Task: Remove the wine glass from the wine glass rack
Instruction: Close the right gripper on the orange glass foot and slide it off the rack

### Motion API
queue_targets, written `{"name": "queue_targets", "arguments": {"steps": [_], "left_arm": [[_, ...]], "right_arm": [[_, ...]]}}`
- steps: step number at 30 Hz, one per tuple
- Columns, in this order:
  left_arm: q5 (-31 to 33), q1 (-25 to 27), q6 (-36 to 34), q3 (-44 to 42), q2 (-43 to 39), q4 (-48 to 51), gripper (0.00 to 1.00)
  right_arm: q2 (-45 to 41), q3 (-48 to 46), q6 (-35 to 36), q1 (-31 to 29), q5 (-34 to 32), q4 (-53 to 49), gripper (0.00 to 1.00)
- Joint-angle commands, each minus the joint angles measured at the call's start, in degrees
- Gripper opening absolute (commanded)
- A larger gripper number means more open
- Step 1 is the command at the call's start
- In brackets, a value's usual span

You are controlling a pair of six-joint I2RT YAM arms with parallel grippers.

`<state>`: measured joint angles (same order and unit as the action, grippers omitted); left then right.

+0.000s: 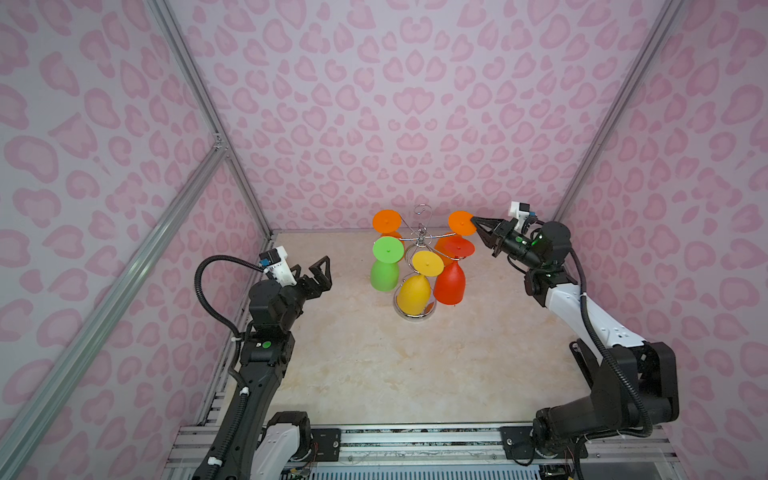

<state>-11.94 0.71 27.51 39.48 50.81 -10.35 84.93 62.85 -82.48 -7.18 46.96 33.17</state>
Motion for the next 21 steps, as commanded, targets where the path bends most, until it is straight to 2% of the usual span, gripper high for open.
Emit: {"name": "queue_targets", "arguments": {"steps": [1, 21], "left_arm": [[-0.29, -0.07, -0.36, 0.77, 0.02, -0.9, 1.0], [-0.26, -0.01, -0.52, 0.79, -0.13, -0.89, 1.0]], "right_arm": [[0.22, 0.73, 0.29, -0.72, 0.41, 1.83, 0.0], [7.82, 9.88, 1.43, -4.15, -1.17, -1.06, 0.0]]}}
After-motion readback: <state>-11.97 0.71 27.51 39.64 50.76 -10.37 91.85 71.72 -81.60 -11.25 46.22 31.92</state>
